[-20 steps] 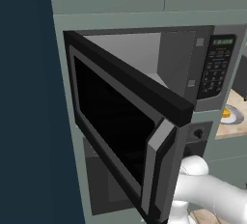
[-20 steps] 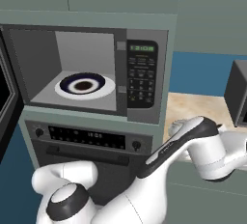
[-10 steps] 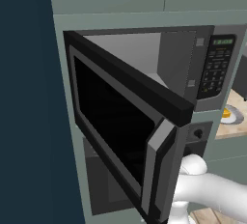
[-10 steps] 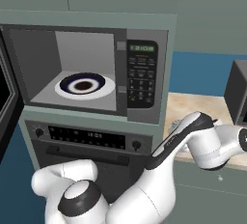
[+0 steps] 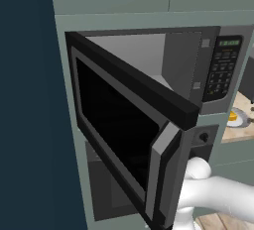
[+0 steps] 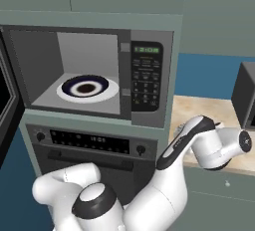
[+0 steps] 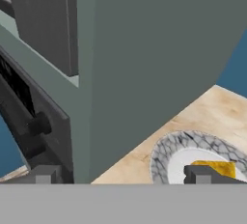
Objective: Pick the cheese from the counter and place it in the microwave. Then turn on the microwave.
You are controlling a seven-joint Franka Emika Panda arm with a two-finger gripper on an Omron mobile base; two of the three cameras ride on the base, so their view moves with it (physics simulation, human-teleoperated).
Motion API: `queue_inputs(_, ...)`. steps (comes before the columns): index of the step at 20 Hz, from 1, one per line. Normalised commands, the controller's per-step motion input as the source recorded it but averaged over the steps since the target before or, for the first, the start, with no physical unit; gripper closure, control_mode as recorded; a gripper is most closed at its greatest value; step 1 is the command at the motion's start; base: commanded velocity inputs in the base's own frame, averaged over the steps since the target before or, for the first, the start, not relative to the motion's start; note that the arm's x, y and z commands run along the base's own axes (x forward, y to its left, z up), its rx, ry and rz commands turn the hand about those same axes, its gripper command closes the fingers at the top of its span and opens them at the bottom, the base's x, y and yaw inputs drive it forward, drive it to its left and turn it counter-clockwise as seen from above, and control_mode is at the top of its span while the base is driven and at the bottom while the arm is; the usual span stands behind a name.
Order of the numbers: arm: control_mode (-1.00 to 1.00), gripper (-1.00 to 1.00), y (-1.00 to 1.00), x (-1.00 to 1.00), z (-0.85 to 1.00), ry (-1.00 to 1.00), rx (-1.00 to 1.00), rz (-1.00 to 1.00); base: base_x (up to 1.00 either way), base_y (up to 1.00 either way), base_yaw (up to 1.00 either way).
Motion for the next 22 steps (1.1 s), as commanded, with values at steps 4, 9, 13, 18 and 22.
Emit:
queue_inputs(4, -1.0, -1.0, -0.12, 0.35, -0.25, 0.01, 0.0, 0.0, 0.0, 0.0, 0.0)
queue_inputs(9, -1.0, -1.0, -0.23, 0.33, -0.22, 0.01, 0.0, 0.0, 0.0, 0.0, 0.0)
queue_inputs(13, -1.0, -1.0, -0.28, 0.33, -0.2, 0.02, 0.0, 0.0, 0.0, 0.0, 0.0)
queue_inputs(18, -1.0, -1.0, -0.22, 0.21, -0.18, 0.03, 0.0, 0.0, 0.0, 0.0, 0.0)
queue_inputs(22, -1.0, -1.0, -0.13, 0.22, -0.22, 0.04, 0.0, 0.0, 0.0, 0.0, 0.0)
